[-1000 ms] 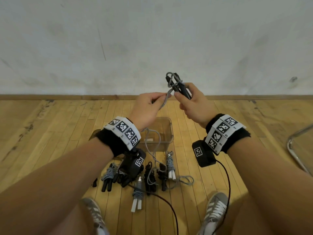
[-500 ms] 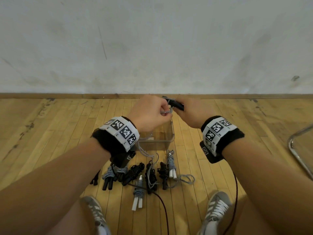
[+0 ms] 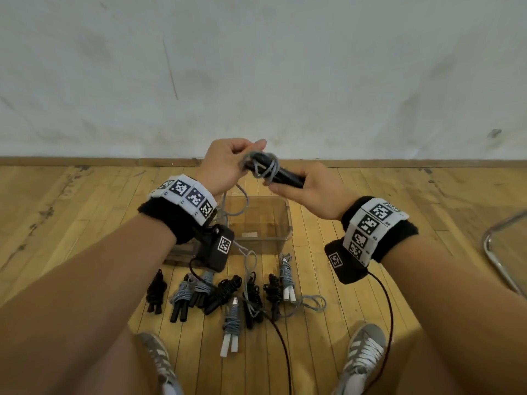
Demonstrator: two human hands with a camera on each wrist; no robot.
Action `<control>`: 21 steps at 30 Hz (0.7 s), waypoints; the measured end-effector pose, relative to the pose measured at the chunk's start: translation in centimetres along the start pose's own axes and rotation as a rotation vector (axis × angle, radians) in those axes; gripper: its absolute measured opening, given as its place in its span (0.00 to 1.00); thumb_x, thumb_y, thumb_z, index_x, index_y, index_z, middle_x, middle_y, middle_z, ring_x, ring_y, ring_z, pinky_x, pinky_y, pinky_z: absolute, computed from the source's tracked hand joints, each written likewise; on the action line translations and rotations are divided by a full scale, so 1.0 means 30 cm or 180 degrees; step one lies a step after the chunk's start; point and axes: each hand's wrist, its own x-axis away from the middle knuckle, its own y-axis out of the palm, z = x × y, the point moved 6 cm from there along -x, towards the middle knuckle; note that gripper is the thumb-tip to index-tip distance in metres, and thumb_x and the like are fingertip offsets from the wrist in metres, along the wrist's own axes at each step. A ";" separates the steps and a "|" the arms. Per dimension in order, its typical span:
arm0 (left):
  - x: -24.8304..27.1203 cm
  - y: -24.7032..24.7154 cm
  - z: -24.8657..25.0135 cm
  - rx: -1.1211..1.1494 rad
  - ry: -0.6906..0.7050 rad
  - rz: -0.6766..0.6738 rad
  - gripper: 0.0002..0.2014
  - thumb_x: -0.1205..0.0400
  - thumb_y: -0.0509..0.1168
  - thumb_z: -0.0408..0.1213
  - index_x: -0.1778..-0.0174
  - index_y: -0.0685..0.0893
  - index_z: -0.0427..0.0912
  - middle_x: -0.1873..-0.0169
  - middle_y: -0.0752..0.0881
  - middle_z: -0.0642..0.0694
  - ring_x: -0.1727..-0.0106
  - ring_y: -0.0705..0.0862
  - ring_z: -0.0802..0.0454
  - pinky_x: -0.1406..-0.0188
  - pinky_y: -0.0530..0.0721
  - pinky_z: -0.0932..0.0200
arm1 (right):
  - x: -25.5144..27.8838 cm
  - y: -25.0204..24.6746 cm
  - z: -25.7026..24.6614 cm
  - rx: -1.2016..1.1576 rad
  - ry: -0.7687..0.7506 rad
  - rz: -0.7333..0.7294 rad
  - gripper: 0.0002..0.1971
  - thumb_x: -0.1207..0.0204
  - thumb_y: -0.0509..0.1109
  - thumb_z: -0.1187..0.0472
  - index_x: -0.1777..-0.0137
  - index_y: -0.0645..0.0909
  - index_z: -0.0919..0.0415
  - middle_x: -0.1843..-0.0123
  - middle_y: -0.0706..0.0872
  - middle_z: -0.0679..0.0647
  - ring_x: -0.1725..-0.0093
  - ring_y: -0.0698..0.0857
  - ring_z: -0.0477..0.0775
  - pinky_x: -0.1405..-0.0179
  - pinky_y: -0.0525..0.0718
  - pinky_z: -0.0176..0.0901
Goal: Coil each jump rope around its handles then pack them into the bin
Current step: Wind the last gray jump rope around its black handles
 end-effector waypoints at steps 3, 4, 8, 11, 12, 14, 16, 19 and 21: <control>0.039 0.043 0.001 0.0187 -0.0110 -0.0014 0.15 0.11 0.65 0.42 0.62 0.90 0.44 0.74 0.75 0.45 0.76 0.68 0.53 0.74 0.64 0.56 | -0.004 -0.030 0.012 -0.0878 0.0232 0.0409 0.13 0.14 0.70 0.56 0.37 0.81 0.65 0.71 0.77 0.45 0.77 0.71 0.42 0.77 0.71 0.34; 0.053 0.066 0.006 0.0181 -0.0073 -0.0065 0.17 0.10 0.64 0.43 0.63 0.90 0.45 0.76 0.73 0.48 0.78 0.66 0.54 0.76 0.62 0.59 | -0.006 -0.038 0.016 -0.1242 0.0276 0.0520 0.13 0.14 0.68 0.59 0.34 0.76 0.64 0.73 0.77 0.44 0.77 0.70 0.42 0.79 0.69 0.34; 0.091 0.119 0.029 -0.0104 0.0058 -0.0014 0.24 0.08 0.60 0.45 0.65 0.88 0.36 0.68 0.90 0.59 0.77 0.77 0.65 0.70 0.73 0.68 | -0.016 -0.053 0.058 -0.1962 0.0607 0.0834 0.16 0.12 0.65 0.63 0.28 0.67 0.61 0.77 0.77 0.42 0.78 0.66 0.44 0.81 0.63 0.37; 0.098 0.118 0.040 -0.0284 0.0159 0.0021 0.19 0.10 0.64 0.45 0.68 0.89 0.55 0.59 0.94 0.48 0.79 0.72 0.56 0.72 0.73 0.60 | -0.017 -0.070 0.100 -0.1623 0.0740 0.1013 0.17 0.14 0.67 0.60 0.28 0.69 0.53 0.72 0.74 0.44 0.78 0.69 0.43 0.80 0.66 0.38; 0.100 0.118 0.043 -0.0376 0.0195 0.0016 0.20 0.11 0.65 0.45 0.71 0.87 0.59 0.59 0.94 0.45 0.80 0.72 0.56 0.74 0.73 0.60 | -0.015 -0.072 0.109 -0.1383 0.0732 0.1030 0.17 0.15 0.67 0.59 0.29 0.70 0.51 0.70 0.75 0.45 0.77 0.70 0.43 0.79 0.69 0.38; 0.099 0.125 0.042 -0.0687 0.0248 -0.0037 0.20 0.11 0.66 0.44 0.71 0.87 0.56 0.62 0.93 0.41 0.79 0.76 0.54 0.72 0.76 0.58 | -0.013 -0.062 0.119 -0.0891 0.0721 0.1047 0.17 0.15 0.67 0.58 0.29 0.70 0.49 0.66 0.78 0.50 0.73 0.74 0.48 0.75 0.73 0.40; 0.101 0.133 0.049 -0.1057 0.0270 -0.0136 0.16 0.11 0.66 0.44 0.63 0.92 0.45 0.68 0.90 0.41 0.80 0.75 0.61 0.73 0.73 0.69 | -0.014 -0.047 0.127 -0.0597 0.0737 0.1047 0.17 0.14 0.66 0.57 0.28 0.70 0.47 0.66 0.79 0.53 0.72 0.76 0.52 0.73 0.75 0.44; 0.115 0.137 0.047 -0.1292 0.0219 -0.0348 0.12 0.11 0.66 0.45 0.53 0.93 0.47 0.71 0.89 0.50 0.78 0.80 0.66 0.72 0.79 0.72 | -0.014 -0.042 0.165 -0.0214 0.0950 0.1021 0.16 0.15 0.65 0.57 0.29 0.68 0.50 0.69 0.79 0.51 0.76 0.75 0.50 0.75 0.73 0.43; 0.138 0.150 0.054 -0.1657 0.0203 -0.0603 0.12 0.11 0.63 0.48 0.50 0.92 0.51 0.72 0.88 0.51 0.74 0.86 0.59 0.67 0.88 0.56 | -0.010 -0.050 0.199 0.0089 0.1199 0.0967 0.16 0.15 0.65 0.57 0.31 0.67 0.53 0.66 0.81 0.52 0.74 0.78 0.51 0.75 0.73 0.41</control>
